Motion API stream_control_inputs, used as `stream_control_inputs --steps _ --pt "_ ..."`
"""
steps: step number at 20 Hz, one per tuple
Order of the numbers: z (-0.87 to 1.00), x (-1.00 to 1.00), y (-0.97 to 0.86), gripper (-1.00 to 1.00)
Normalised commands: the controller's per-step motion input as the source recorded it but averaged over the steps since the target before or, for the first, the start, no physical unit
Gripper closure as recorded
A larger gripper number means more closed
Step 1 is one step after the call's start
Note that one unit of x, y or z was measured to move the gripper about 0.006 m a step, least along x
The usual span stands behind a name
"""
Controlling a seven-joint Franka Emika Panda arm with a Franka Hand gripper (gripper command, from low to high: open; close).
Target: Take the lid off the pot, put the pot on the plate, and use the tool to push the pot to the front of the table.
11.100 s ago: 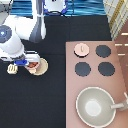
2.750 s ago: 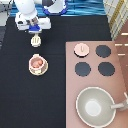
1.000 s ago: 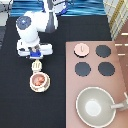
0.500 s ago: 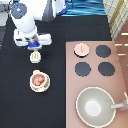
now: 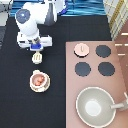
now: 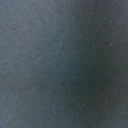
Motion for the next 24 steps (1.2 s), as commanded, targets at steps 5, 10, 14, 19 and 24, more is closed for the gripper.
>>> stream_control_inputs --steps 5,10,14,19,24 --pt "0.14 0.99 0.17 1.00" --pt "0.34 1.00 0.19 1.00" --pt "0.38 1.00 0.16 1.00" --pt "0.36 1.00 0.17 1.00" --pt "0.54 0.44 0.31 1.00"
